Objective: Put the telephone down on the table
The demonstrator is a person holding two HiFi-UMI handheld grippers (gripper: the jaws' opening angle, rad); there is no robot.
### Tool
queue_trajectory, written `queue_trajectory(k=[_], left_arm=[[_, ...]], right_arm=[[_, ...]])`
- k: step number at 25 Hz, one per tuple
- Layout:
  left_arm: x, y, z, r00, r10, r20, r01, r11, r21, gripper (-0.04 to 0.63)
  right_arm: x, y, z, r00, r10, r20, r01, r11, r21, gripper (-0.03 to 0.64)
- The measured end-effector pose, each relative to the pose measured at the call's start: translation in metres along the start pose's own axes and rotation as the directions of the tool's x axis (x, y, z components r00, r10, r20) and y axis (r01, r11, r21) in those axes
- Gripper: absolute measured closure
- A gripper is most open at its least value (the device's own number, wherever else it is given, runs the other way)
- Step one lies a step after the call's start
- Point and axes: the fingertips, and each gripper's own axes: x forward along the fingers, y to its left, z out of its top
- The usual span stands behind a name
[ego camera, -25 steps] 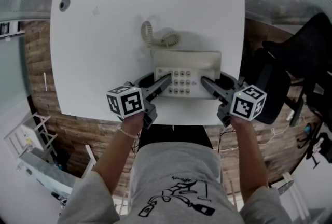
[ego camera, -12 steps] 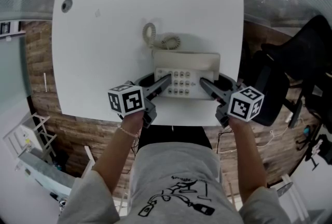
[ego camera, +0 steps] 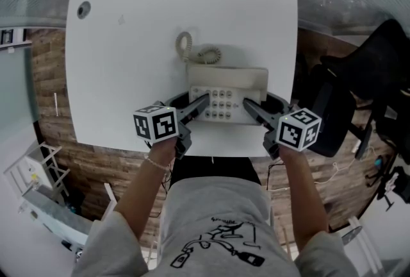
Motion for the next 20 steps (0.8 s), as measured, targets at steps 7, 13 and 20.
queue_trajectory(k=[7,13,20], left_arm=[[0.0030,0.0018,0.0013,0.999,0.047,-0.019,-0.046,0.998,0.044,0.373],[0.0032,0.0014,0.0010,0.997,0.072,-0.025,-0.070,0.995,0.068,0.363],[0.0042,0.0003,-0.0013,0.993,0.106,-0.046,-0.099,0.987,0.129,0.319]], right_arm=[[-0.0005,-0.0041,-0.0004,1.000,-0.019,-0.013,0.019,1.000,-0.008,0.365],[-0.0002,-0.0048,0.0000,0.999,-0.034,-0.021,0.034,0.999,-0.015,0.364],[-0.0005,-0.0053,0.0014,0.997,-0.065,-0.036,0.064,0.997,-0.050,0.359]])
